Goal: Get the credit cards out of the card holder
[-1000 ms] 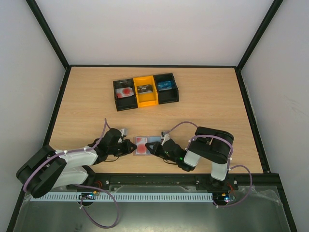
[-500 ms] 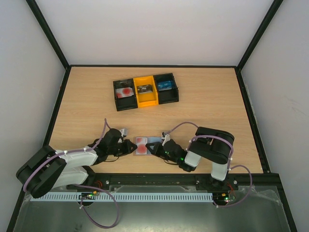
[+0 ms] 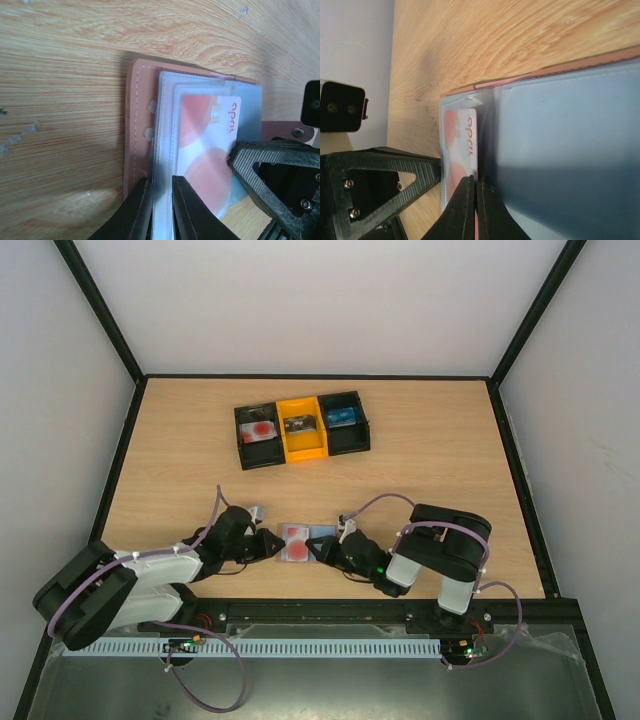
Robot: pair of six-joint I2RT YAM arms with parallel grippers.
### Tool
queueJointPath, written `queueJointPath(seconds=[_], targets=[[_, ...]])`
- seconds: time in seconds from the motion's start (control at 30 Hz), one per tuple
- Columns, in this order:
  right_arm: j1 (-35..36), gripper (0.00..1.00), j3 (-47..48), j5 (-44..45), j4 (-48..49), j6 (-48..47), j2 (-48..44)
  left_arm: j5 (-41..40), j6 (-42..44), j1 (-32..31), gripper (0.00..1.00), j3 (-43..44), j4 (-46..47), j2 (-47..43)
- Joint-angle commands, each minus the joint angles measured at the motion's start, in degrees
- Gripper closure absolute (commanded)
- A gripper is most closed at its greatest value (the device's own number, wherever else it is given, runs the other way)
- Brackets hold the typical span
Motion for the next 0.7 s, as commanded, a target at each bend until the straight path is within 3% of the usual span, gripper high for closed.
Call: queueJointPath(seconds=[0.0, 0.17, 0.67], targets=[[-0.14, 0.98, -2.14, 0.72, -3.86, -1.31, -2.15, -2.70, 0.39, -0.11, 0.85, -1.78, -6.08, 1.78], [-0.69, 0.98, -2.35, 0.60, -7.60, -3.32, -4.72, -2.66, 0.44, -0.11, 0.90, -1.83, -5.45, 2.73], [-1.42, 0.98, -2.96, 1.91, -11.35, -2.99, -7.82, -2.70, 0.74, -0.11, 0.92, -1.66, -4.77, 3.96]])
